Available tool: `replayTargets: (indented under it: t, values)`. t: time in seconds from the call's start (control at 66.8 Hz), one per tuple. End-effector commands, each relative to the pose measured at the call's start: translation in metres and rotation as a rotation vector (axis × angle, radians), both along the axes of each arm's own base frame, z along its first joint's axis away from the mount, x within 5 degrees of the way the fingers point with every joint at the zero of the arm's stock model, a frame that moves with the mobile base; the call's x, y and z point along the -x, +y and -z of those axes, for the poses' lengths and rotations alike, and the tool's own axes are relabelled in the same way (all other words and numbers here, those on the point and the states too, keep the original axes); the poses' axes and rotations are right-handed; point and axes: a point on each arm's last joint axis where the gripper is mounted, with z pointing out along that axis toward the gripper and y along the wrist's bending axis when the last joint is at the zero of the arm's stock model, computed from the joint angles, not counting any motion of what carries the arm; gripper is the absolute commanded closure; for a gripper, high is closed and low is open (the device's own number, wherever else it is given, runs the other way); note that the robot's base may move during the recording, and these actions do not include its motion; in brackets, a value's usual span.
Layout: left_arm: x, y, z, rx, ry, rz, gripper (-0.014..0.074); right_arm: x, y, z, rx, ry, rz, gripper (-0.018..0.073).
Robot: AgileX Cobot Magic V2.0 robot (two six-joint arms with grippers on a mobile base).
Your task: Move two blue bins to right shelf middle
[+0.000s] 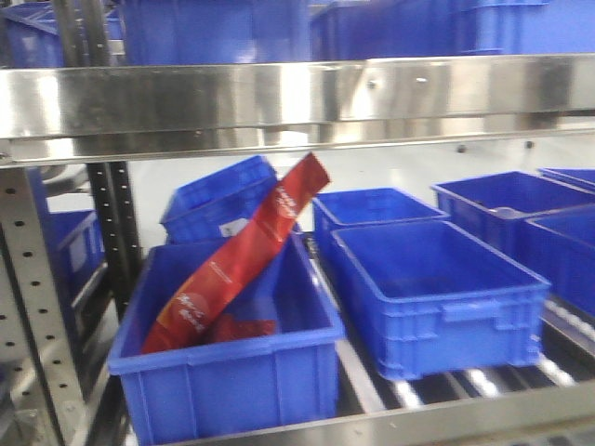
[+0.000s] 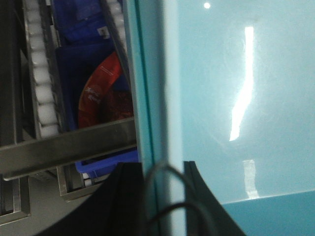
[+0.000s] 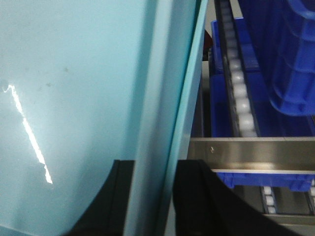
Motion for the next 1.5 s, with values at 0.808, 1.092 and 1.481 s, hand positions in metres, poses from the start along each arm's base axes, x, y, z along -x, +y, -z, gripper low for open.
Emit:
replayTargets:
  t: [0.808,1.092,1.481]
  values:
    - [0.0071,0.0030,-0.0161,0.028,-0.088,0.015,0.0707,-0.0005,-0.0054,-0.0163,-0.026,-0.121,0.035,0.0713]
    - [0.0071,0.0030,-0.0161,0.028,-0.088,0.015,0.0707,-0.0005,-0.0054,-0.0163,-0.026,-0.121,0.035,0.0713]
    - [0.0071,0.0030,-0.0161,0.028,-0.088,0.015,0.0707,-0.0005,-0.0054,-0.0163,-0.026,-0.121,0.035,0.0713]
